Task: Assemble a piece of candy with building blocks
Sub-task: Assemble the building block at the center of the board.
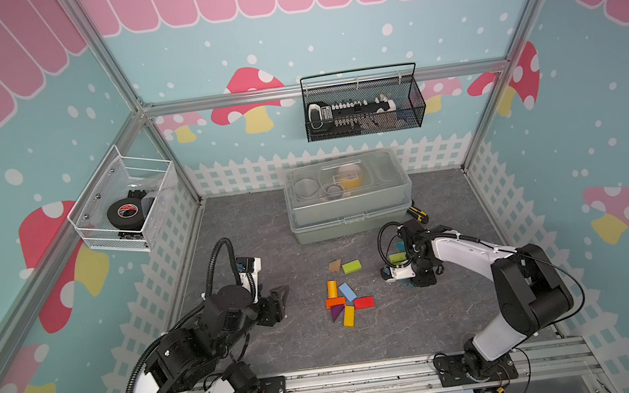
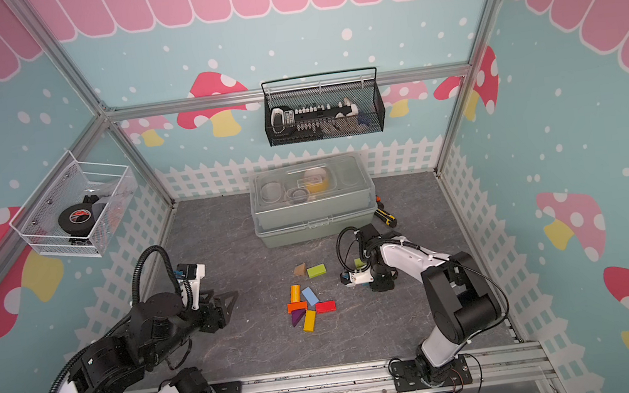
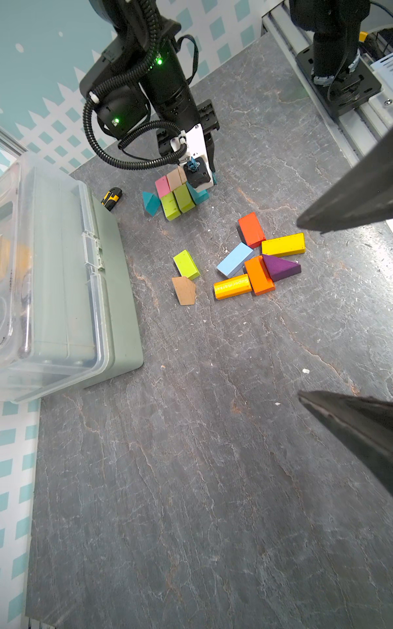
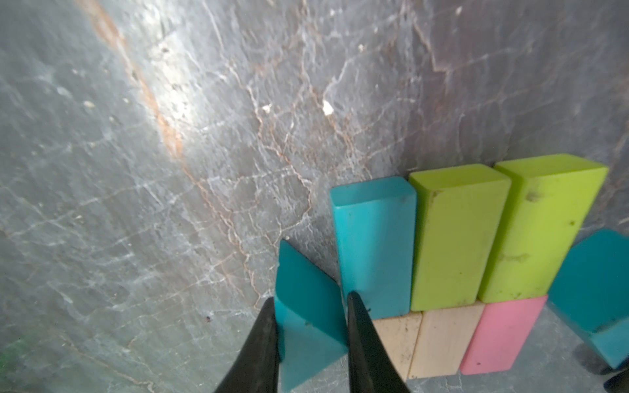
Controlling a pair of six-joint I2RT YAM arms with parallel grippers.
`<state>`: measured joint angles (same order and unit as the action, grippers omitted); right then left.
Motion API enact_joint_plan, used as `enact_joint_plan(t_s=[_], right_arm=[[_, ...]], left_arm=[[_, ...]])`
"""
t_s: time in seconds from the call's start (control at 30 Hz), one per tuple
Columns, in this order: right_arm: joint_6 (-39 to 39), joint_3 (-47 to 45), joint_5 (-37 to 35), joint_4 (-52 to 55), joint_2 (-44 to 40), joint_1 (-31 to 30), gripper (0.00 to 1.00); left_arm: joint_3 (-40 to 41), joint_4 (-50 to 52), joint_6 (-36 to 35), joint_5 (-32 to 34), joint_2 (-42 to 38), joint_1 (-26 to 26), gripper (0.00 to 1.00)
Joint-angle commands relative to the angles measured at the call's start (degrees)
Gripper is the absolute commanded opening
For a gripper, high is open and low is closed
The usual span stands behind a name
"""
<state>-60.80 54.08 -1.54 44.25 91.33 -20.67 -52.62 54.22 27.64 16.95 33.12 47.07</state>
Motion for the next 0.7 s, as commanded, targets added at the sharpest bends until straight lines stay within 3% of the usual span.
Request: enact_joint_plan(t_s=[0.0,0.67], right_arm=[[0.0,-0.3,0.9,0.4,-0.2,0.2,0.06],[0.1,-2.5,1.5,-0.4,-3.2,0.2,0.17]], left_arm=[[0.5,0.2,-0.6,1.0,-0.6,0.5,0.73],[0.5,0.3,-0.5,1.0,-1.1,1.1,0.73]])
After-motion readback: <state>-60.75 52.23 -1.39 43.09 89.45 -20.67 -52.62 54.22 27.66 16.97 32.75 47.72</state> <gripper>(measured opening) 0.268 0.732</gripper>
